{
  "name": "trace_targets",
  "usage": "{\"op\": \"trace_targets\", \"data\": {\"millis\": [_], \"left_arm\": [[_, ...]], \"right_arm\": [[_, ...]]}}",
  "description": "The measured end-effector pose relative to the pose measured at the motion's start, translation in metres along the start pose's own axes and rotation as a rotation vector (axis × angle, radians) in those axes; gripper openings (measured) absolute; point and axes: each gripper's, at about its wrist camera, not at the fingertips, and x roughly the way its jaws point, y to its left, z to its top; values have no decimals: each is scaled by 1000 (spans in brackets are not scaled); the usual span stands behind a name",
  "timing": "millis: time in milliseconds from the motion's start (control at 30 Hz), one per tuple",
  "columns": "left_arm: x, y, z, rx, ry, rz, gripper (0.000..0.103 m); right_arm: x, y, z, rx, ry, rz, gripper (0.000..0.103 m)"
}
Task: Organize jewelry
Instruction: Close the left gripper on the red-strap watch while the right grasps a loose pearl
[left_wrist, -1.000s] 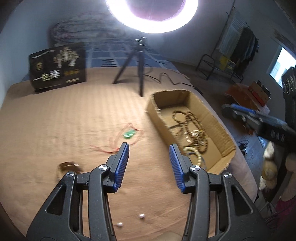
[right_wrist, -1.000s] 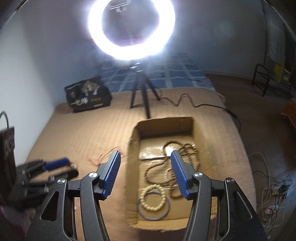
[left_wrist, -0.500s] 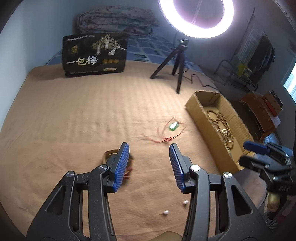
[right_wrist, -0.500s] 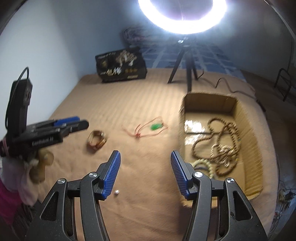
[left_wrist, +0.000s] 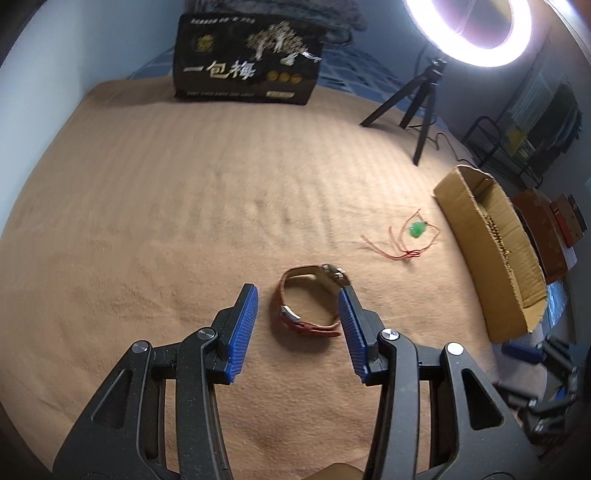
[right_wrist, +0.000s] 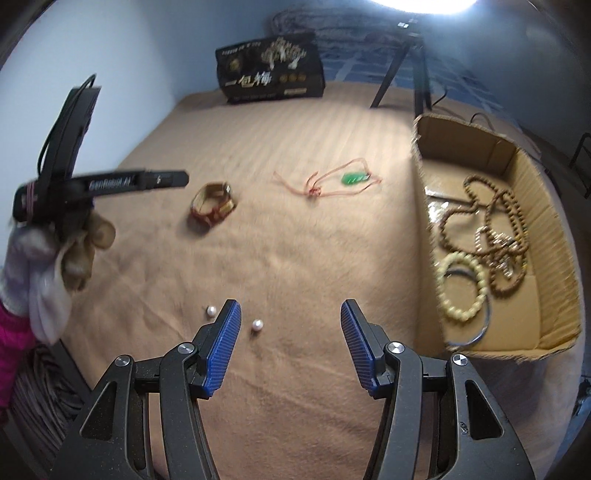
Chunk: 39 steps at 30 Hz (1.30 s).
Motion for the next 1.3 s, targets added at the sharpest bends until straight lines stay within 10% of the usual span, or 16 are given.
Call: {"op": "trace_targets", "data": {"millis": [367,900,1300], "left_arm": [[20,10,-2,-23,36,9,46],[44,13,-3,-35,87,-4,41],[50,6,-4,-11,98,6,14]], "right_arm": [[29,23,-12,-112,69,-8,29],[47,29,-12,-161,99,-24,17],[53,33,-11,-165,110,-26,8]]}}
